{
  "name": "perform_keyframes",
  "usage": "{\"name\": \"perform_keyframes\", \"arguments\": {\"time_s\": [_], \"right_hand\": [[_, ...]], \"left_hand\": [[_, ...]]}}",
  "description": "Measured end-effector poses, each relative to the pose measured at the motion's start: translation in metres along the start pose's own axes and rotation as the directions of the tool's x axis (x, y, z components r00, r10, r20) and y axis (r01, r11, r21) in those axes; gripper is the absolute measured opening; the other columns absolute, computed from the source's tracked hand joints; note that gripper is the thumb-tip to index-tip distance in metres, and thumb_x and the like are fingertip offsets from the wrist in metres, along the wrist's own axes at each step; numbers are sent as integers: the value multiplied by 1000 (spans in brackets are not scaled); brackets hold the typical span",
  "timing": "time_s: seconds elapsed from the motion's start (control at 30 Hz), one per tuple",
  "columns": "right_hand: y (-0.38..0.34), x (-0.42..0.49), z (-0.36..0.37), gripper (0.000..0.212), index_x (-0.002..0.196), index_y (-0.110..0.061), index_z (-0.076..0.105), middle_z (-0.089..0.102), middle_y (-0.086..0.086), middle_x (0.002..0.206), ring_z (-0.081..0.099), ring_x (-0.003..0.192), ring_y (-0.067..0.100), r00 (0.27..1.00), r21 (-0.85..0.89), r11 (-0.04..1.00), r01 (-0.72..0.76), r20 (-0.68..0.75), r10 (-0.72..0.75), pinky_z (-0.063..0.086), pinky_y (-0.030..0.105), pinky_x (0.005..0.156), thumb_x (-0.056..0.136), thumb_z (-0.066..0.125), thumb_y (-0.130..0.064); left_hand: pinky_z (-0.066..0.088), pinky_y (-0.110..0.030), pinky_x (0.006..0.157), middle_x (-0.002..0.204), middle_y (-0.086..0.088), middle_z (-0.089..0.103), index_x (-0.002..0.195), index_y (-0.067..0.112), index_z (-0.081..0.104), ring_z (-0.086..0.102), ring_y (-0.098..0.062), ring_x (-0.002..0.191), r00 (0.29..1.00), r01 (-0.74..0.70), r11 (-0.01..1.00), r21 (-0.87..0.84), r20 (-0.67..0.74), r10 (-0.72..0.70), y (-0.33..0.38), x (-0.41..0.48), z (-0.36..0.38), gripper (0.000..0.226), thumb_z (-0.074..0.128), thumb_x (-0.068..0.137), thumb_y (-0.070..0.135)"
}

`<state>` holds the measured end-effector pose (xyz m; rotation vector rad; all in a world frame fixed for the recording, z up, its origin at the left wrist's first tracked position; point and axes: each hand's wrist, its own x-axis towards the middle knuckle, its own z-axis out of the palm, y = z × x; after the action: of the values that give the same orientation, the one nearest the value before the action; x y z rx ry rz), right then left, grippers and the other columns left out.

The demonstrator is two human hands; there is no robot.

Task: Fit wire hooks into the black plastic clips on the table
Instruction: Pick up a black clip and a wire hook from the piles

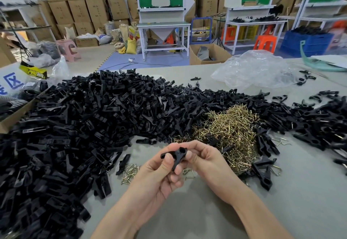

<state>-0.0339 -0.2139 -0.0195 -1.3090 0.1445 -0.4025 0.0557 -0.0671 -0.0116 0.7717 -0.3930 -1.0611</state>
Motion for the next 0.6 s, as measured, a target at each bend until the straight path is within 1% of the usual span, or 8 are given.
{"name": "perform_keyframes", "arguments": {"time_s": [0.07, 0.13, 0.2, 0.33, 0.4, 0.43, 0.53, 0.6], "right_hand": [[1, 1, -1, 33, 124, 6, 61, 71, 21, 95, 67, 87, 33, 1000, -6, 1000, -1, -10, 1, 54, 47, 89, 95, 59, -10], [3, 1, -1, 34, 122, 7, 62, 68, 30, 96, 64, 88, 34, 1000, 0, 1000, -4, -29, 4, 51, 54, 96, 93, 61, -10], [3, 2, -1, 32, 117, 5, 63, 69, 29, 94, 64, 86, 33, 1000, 12, 1000, -10, -27, 10, 51, 54, 98, 90, 62, -11], [6, 1, 0, 26, 113, 0, 65, 73, 16, 90, 69, 84, 30, 1000, 17, 1000, -11, -11, 12, 54, 45, 93, 90, 62, -12], [6, 2, 1, 31, 119, 1, 63, 75, 14, 96, 71, 91, 27, 1000, 21, 1000, -15, 1, 15, 55, 38, 92, 92, 62, -14], [6, 2, 1, 33, 121, 1, 63, 75, 14, 100, 72, 95, 28, 1000, 25, 1000, -16, 2, 16, 55, 37, 93, 92, 62, -15], [6, 4, 0, 37, 125, -4, 64, 70, 27, 109, 68, 105, 38, 999, 13, 1000, -26, -20, 26, 51, 47, 103, 92, 64, -20], [5, 3, 0, 37, 124, -8, 66, 72, 23, 108, 69, 105, 34, 999, 1, 999, -32, -37, 32, 51, 43, 102, 90, 66, -22]], "left_hand": [[51, -24, 57, 70, -11, 60, 107, 14, 76, 52, -12, 55, 1000, 5, 1000, 2, -7, -5, 0, -1, 0, 39, 88, 73, 27], [50, -24, 55, 68, -11, 59, 103, 14, 77, 51, -12, 54, 999, 5, 1000, -5, -38, -5, 0, -1, 0, 19, 72, 86, 19], [49, -25, 53, 66, -11, 57, 99, 15, 77, 49, -12, 52, 998, 2, 1000, -9, -59, -2, -2, -1, 2, 19, 64, 85, 17], [48, -25, 51, 63, -9, 55, 94, 17, 78, 48, -12, 48, 997, 8, 1000, -15, -74, -9, -2, -1, 3, 17, 64, 84, 19], [50, -24, 52, 65, -7, 56, 98, 18, 78, 50, -11, 50, 998, 21, 999, -44, -50, -23, 0, 1, 1, 17, 71, 85, 27], [51, -24, 53, 66, -6, 56, 101, 18, 77, 50, -11, 51, 999, 26, 998, -64, -40, -28, 1, 2, 0, 24, 76, 83, 32], [52, -24, 53, 68, -4, 56, 108, 18, 77, 51, -9, 52, 998, 24, 998, -66, -62, -28, 3, 6, -3, 30, 75, 83, 35], [52, -24, 54, 68, -2, 57, 114, 20, 75, 51, -7, 53, 997, 21, 1000, -18, -74, -22, 4, 9, -7, 31, 65, 88, 32]]}}
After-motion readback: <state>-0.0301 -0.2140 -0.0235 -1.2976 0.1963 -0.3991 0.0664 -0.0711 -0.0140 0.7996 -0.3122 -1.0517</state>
